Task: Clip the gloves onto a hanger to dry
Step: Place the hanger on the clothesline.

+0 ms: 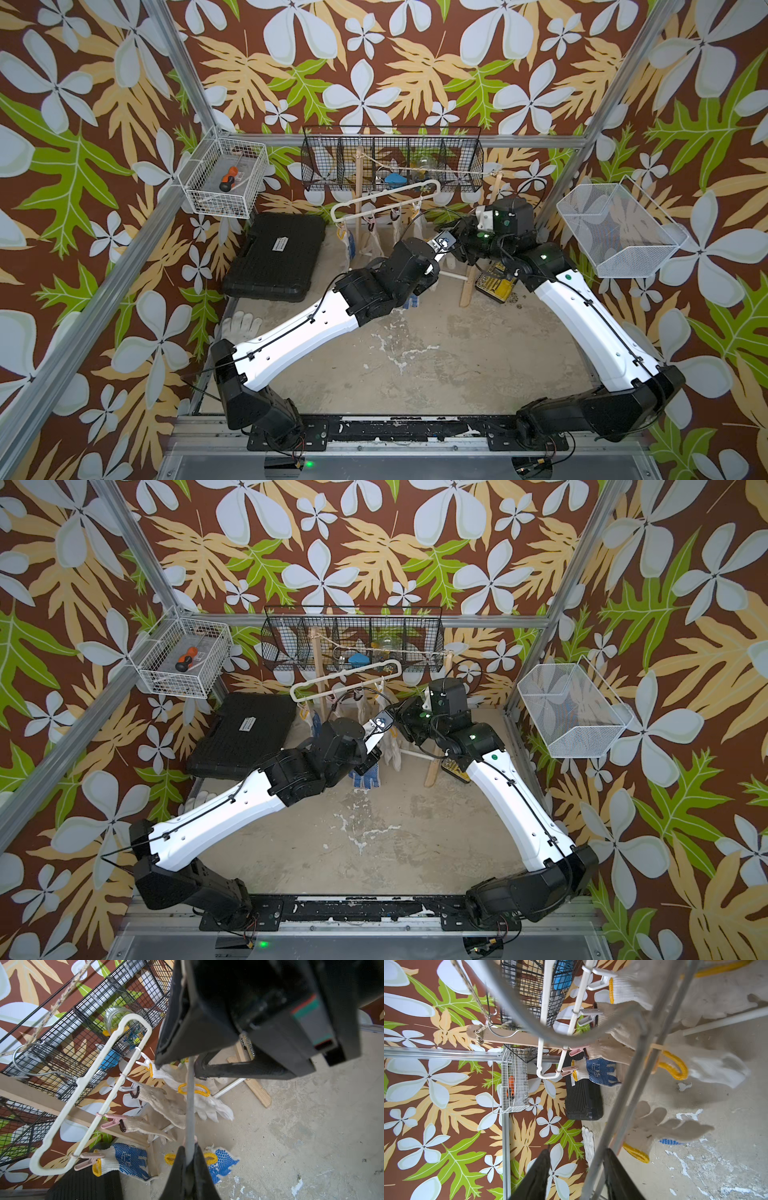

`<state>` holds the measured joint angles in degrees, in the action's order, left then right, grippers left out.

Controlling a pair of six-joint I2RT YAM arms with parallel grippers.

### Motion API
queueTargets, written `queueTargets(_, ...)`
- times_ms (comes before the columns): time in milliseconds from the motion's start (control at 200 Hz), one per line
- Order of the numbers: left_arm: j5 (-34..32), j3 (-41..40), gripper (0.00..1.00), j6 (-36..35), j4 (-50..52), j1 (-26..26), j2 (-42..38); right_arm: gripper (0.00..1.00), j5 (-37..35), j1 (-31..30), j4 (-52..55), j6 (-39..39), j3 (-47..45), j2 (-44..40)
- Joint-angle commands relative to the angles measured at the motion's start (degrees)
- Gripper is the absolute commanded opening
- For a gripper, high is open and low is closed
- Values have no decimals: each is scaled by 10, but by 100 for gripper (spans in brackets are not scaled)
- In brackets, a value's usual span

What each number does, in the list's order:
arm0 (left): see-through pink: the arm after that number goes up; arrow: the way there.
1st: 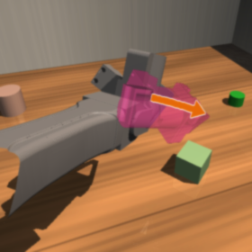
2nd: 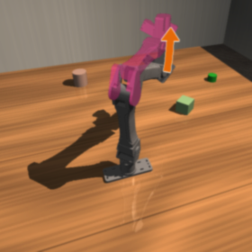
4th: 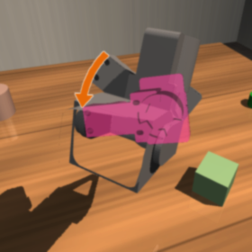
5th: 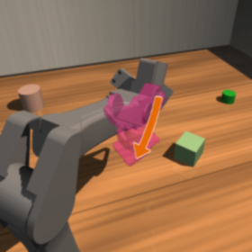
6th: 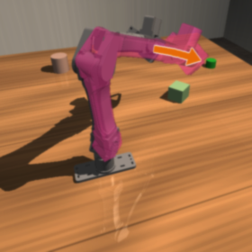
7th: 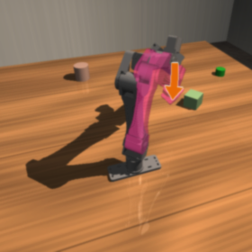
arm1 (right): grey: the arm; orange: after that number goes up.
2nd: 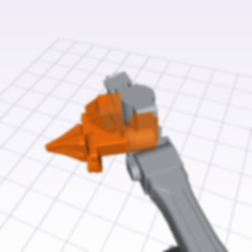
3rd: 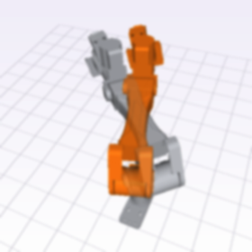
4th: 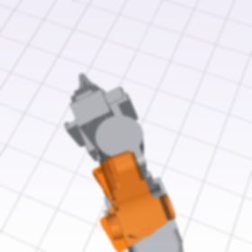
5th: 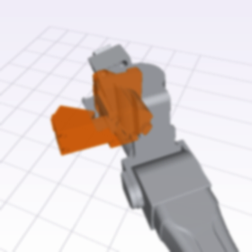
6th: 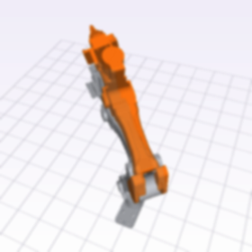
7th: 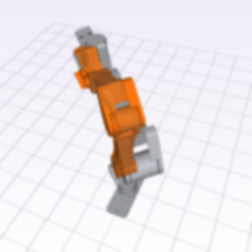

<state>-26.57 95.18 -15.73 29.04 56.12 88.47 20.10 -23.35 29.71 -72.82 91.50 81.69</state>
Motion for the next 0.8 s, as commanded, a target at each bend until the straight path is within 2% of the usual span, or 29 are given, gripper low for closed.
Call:
queueTargets(0,4,2,0,36,-30,-12,-8,48,1,7,-9,28,7,-8)
queueTargets(240,16,-35,0,75,-104,-34,-62,52,3,35,39,62,34,-35)
queueTargets(430,77,-57,0,127,-115,-78,-98,59,6,80,79,110,36,-83)
queueTargets(486,100,-41,0,138,-111,-87,-96,63,9,96,82,128,21,-96)
queueTargets(616,161,44,0,160,-52,-102,-50,64,26,133,78,140,-13,-118)
queueTargets(796,192,109,0,179,10,-103,-8,65,38,150,84,158,-8,-113)
